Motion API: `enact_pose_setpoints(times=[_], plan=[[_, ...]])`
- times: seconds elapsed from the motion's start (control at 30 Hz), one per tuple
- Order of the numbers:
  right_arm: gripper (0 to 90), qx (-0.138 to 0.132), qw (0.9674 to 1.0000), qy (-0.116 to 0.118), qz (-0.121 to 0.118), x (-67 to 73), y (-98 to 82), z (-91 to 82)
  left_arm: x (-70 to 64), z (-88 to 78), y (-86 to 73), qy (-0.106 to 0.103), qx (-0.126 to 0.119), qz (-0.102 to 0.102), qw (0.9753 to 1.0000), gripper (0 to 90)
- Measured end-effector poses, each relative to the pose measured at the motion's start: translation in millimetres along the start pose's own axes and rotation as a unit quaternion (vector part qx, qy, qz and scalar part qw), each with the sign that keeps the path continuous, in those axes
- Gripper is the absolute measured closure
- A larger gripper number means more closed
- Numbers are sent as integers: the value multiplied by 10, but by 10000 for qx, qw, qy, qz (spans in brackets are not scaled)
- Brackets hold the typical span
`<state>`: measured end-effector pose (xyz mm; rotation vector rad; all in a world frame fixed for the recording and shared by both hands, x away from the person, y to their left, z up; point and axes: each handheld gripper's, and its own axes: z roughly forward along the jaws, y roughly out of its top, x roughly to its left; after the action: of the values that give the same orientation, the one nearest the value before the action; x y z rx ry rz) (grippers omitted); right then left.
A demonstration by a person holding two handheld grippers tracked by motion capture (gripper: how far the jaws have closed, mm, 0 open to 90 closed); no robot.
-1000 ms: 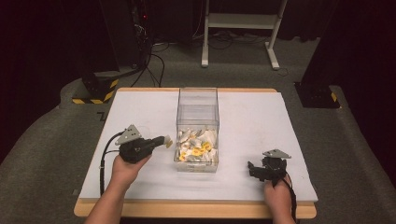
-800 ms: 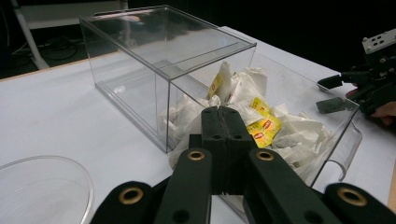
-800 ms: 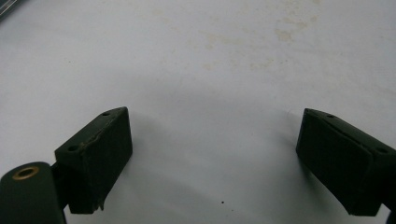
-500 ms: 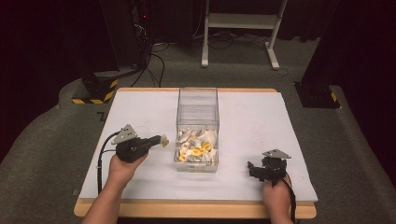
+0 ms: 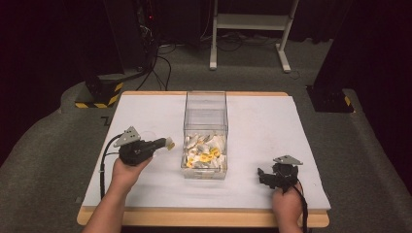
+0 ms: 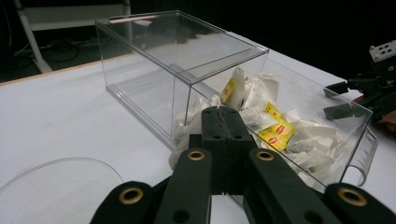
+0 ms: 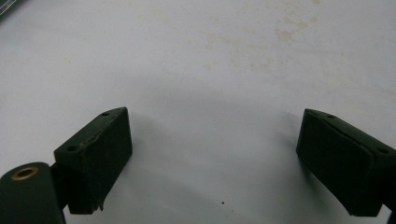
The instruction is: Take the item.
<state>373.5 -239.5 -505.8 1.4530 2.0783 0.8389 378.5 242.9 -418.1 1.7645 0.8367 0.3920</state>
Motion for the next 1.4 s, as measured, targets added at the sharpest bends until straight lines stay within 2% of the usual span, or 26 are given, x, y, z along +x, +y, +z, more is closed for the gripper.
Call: enact_pose_setpoints(times=[0.3,0.57,1.07,1.4], plan=[[102,-2,10000,-6,0,2,-1,0,88,-28,37,73,-90,-80,9999,900],[102,-2,10000,-12,7,5,-1,-1,185,-97,40,258,-169,-107,9995,900],[103,-4,10000,-12,5,6,-2,-2,399,-330,-23,581,-386,-378,9969,900],[103,-4,10000,-11,5,6,-2,-2,473,-377,-87,681,-381,-497,9957,900]])
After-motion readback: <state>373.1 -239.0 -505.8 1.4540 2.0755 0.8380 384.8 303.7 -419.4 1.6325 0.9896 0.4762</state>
